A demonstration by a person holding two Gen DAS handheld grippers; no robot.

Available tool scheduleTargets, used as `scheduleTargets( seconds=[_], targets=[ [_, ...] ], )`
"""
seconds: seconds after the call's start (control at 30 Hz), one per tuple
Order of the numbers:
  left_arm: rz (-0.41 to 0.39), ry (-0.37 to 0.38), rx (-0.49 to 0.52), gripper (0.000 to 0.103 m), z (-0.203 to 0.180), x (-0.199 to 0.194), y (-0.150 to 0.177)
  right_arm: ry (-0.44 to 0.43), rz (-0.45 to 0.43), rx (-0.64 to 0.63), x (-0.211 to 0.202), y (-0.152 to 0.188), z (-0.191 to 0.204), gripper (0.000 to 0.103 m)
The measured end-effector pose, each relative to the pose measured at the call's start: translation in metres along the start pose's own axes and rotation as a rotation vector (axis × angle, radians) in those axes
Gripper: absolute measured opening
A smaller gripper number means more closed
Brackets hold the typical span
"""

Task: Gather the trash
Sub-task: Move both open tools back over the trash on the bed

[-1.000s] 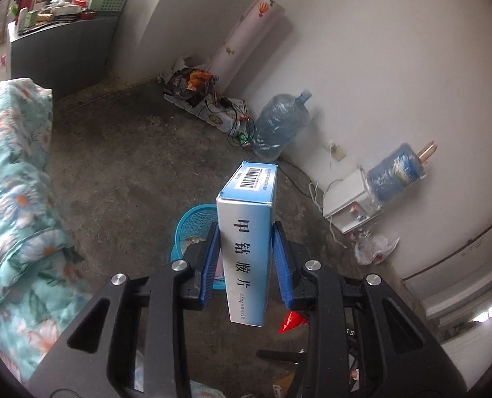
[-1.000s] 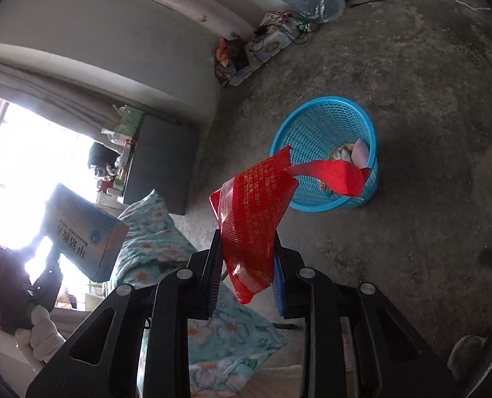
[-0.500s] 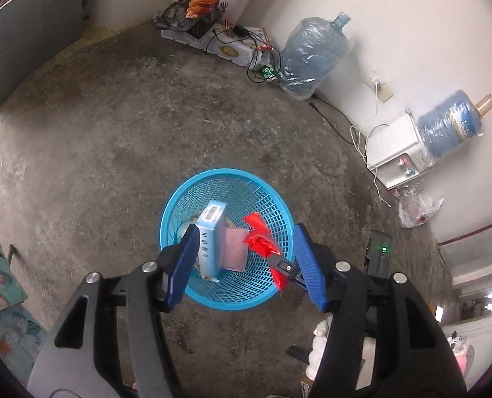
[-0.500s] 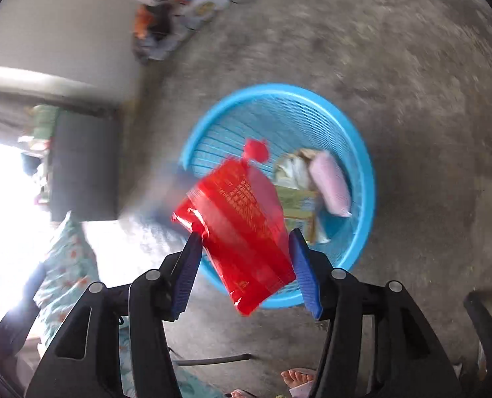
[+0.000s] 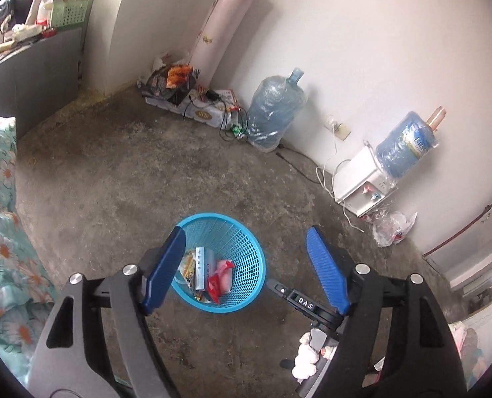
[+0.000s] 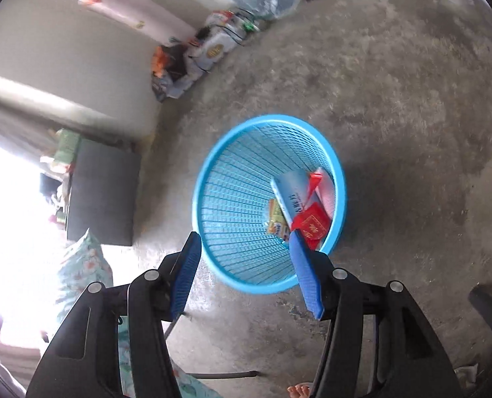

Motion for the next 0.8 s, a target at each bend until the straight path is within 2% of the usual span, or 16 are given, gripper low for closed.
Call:
scheduleTargets(
  seconds=[0.07, 0.3, 0.47, 0.53, 0.63, 0.8],
  targets=[
    [-0.046, -0.005, 0.022, 0.079, -0.008, -0.039, 0.000, -0.016, -0.053, -0.075, -0.032, 0.015, 0.022, 0.056],
    [-0.228, -0.048, 0.039, 0.084, -0.018, -0.190, 0.019, -0.068, -0.255, -0.404, -0.146, 0.077, 0.110, 0.085],
    [-0.361, -0.131, 0.006, 0.084, 0.002, -0.297, 0.060, -0.100, -0.363, -0.584, -0.201, 0.122, 0.158, 0.095],
    [-0.423, -0.196, -0.030, 0.084, 0.017, -0.341, 0.078, -0.121, -0.390, -0.637, -0.218, 0.139, 0.172, 0.096],
    [-0.508, -0.311, -0.076, 0.084, 0.043, -0.409, 0.112, -0.173, -0.387, -0.705, -0.235, 0.164, 0.196, 0.096],
    [-0.613, -0.488, -0.168, 0.084, 0.077, -0.499, 0.170, -0.337, -0.270, -0.780, -0.244, 0.211, 0.235, 0.096]
  ],
)
Point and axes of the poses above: each gripper's, at about its wrist camera, not at the fingertips, and x roughly the way its jaws point, z to its left, y to its underside, the point moved 5 cm from there along x, roughly the way its jaws point, and after that the axes turned 6 degrees about y, right-handed, at the moved point
